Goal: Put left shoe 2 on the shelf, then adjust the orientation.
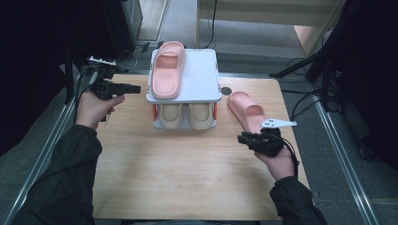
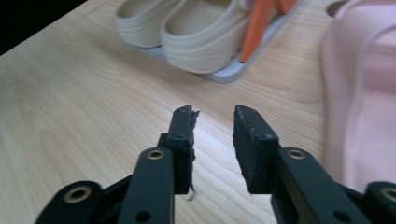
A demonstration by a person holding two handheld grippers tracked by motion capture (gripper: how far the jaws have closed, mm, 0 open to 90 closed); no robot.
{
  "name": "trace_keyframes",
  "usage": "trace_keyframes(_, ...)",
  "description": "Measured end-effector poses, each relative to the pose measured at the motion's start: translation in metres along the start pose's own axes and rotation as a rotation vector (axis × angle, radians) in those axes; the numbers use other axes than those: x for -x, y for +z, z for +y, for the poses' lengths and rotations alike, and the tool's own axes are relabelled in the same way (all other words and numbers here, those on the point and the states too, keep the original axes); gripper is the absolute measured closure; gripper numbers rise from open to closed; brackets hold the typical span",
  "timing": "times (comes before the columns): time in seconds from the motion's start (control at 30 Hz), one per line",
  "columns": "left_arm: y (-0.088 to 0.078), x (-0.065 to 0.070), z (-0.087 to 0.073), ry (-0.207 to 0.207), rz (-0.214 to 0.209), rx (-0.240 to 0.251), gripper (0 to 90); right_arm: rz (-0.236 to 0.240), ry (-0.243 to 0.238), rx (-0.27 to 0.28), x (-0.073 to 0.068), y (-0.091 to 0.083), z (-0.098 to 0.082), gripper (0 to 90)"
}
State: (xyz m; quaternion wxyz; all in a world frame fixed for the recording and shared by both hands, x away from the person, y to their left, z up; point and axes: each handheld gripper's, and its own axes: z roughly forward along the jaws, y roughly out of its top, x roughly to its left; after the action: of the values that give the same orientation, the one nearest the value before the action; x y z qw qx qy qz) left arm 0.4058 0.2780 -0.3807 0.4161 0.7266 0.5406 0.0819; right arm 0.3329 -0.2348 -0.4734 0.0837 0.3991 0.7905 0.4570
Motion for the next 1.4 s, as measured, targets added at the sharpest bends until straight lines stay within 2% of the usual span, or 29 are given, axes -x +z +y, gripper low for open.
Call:
trace_keyframes(0.07,0.000,-0.001,-0.008,-0.003,-0.006,0.003,45.8,-0.016,0.001,0.006,0.005,-0.002,0.000,77.4)
trace_keyframes(0.1,0.000,-0.002,-0.016,-0.011,-0.020,0.004,45.6,-0.018,0.005,0.003,0.009,-0.003,-0.001,85.0)
trace_keyframes(0.17,0.000,-0.002,-0.020,-0.011,-0.026,0.006,45.6,-0.022,0.011,0.003,0.012,-0.003,-0.001,88.2)
trace_keyframes(0.2,0.001,-0.001,-0.028,-0.001,-0.017,0.002,45.4,-0.033,0.032,0.005,0.017,-0.002,-0.001,90.0)
trace_keyframes(0.23,0.001,-0.001,-0.028,-0.001,-0.017,0.002,45.3,-0.033,0.032,0.005,0.017,-0.002,-0.001,90.0)
trace_keyframes(0.27,0.001,-0.001,-0.032,-0.003,-0.019,0.004,45.1,-0.048,0.043,0.008,0.021,0.000,-0.001,90.0)
trace_keyframes(0.4,0.002,-0.002,-0.049,-0.011,-0.024,0.009,44.8,-0.079,0.034,0.001,0.026,0.004,0.001,90.0)
trace_keyframes(0.5,0.006,-0.004,-0.064,-0.010,-0.006,-0.008,44.1,-0.116,0.040,-0.001,0.037,0.011,0.003,90.0)
trace_keyframes(0.53,0.006,-0.004,-0.064,-0.010,-0.006,-0.008,43.9,-0.116,0.040,-0.001,0.037,0.011,0.003,90.0)
trace_keyframes(0.77,0.005,0.000,-0.082,0.002,-0.016,0.001,43.9,-0.159,0.070,-0.004,0.060,0.016,0.003,90.0)
trace_keyframes(0.9,0.003,0.005,-0.093,0.001,-0.030,0.017,42.9,-0.163,0.067,-0.011,0.072,0.025,0.006,90.0)
trace_keyframes(1.07,0.002,0.011,-0.107,0.014,-0.018,0.018,42.7,-0.169,0.059,-0.042,0.085,0.036,0.009,90.0)
trace_keyframes(1.17,-0.001,0.011,-0.114,-0.001,-0.017,0.011,43.0,-0.182,0.070,-0.057,0.095,0.042,0.009,90.0)
trace_keyframes(1.23,-0.004,0.011,-0.121,-0.008,-0.013,0.024,43.4,-0.191,0.074,-0.071,0.099,0.046,0.010,90.0)
trace_keyframes(1.3,-0.006,0.011,-0.125,-0.002,-0.004,0.026,43.4,-0.192,0.080,-0.062,0.101,0.049,0.012,90.0)
trace_keyframes(1.4,-0.009,0.010,-0.130,-0.007,0.001,0.036,43.3,-0.192,0.079,-0.067,0.099,0.054,0.015,90.0)
